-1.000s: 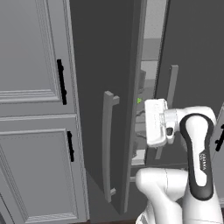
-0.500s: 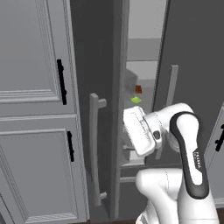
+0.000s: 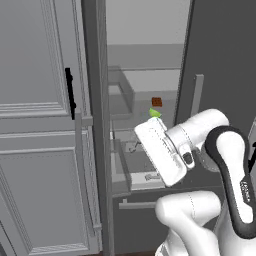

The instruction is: Grab a lemon wedge from the fridge and one ice cube from the ice bowl, and put them in the glass of lemonade.

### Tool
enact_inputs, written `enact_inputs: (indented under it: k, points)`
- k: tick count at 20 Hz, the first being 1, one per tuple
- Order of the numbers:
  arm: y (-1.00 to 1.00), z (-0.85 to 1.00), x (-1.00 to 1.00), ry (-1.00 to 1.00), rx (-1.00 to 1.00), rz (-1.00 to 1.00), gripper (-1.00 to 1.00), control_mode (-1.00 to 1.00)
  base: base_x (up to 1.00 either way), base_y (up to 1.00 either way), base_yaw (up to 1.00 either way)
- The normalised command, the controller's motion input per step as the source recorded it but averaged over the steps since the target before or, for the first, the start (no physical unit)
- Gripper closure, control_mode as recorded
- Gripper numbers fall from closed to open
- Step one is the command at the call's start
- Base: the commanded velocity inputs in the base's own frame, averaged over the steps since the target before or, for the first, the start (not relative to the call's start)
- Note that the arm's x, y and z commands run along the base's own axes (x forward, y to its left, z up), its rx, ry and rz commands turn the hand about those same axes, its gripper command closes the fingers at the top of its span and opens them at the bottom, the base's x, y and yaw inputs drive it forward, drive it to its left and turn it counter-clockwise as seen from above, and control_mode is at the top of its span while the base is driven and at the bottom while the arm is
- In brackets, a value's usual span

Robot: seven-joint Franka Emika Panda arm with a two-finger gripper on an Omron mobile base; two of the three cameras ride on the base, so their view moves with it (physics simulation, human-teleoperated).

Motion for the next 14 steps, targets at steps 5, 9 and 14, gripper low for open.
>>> enact_inputs:
  k: [5, 9, 14]
  points:
    - [-1.0, 0.02, -0.52, -0.52, -0.15, -0.08, -1.0, -1.0, 0.0, 0.0, 0.0]
    - [-0.91, -0.03, -0.11, -0.6, -0.61, -0.03, -1.0, -1.0, 0.0, 0.0, 0.0]
    - [-0.8, -0.22, -0.1, -0.53, -0.86, -0.1, -1.0, -1.0, 0.0, 0.0, 0.0]
